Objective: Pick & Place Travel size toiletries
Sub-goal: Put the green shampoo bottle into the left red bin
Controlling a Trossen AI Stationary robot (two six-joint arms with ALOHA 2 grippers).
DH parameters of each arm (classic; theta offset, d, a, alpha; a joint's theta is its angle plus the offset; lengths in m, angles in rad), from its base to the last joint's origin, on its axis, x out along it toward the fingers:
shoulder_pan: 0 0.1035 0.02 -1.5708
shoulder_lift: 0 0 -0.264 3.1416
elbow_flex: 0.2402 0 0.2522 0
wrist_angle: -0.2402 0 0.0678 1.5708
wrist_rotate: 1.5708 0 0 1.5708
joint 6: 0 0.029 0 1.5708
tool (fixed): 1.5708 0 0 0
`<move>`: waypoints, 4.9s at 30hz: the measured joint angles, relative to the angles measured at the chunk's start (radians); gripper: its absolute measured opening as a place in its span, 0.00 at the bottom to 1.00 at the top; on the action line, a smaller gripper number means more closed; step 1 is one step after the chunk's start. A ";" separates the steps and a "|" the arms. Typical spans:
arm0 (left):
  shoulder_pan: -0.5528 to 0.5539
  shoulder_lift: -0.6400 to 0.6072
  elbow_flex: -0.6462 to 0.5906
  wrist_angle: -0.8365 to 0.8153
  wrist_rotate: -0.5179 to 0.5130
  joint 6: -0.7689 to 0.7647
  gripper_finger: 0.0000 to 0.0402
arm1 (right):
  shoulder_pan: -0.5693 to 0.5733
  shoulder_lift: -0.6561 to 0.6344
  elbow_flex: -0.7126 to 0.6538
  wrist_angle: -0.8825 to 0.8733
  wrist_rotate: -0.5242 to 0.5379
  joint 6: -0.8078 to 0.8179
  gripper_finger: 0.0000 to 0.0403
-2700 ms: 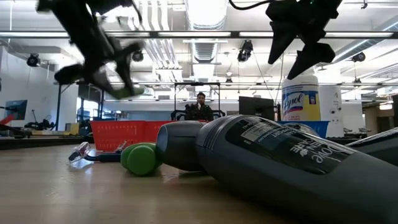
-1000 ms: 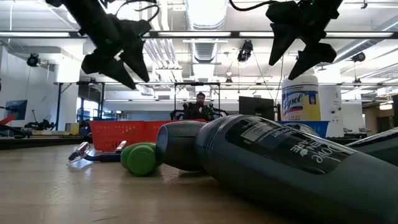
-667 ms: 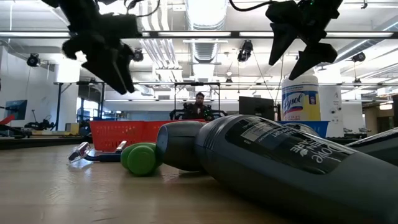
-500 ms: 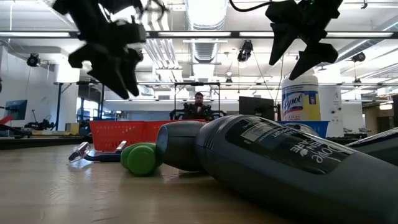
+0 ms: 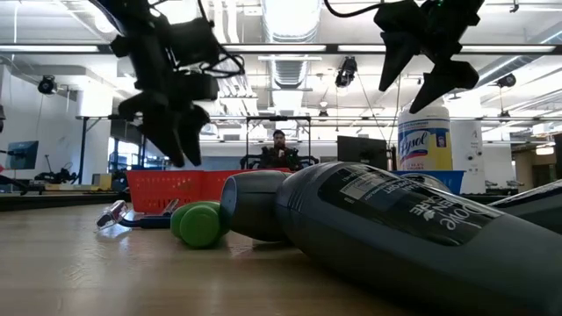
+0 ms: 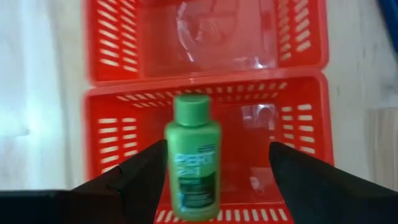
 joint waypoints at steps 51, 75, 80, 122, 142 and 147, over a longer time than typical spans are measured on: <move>0.089 0.163 0.232 -0.193 -0.065 -0.884 0.34 | 0.000 -0.001 -0.015 0.006 0.085 -0.029 0.88; -0.176 -0.042 0.181 -0.068 0.229 -0.085 0.58 | 0.000 -0.001 -0.015 0.006 0.091 -0.028 0.90; -0.402 0.001 0.158 0.030 0.077 0.148 0.58 | 0.000 -0.001 -0.015 0.006 0.082 -0.028 0.90; -0.556 0.491 0.451 -0.064 0.067 -0.113 0.30 | 0.164 0.000 -0.019 -0.053 0.046 0.041 0.90; -0.264 -0.129 -0.007 0.072 -0.527 -1.514 0.32 | 0.164 0.000 -0.020 -0.051 0.125 0.060 0.90; -0.139 -0.112 -0.159 0.228 -0.445 -1.521 0.36 | 0.164 0.000 -0.020 -0.049 0.128 0.058 0.90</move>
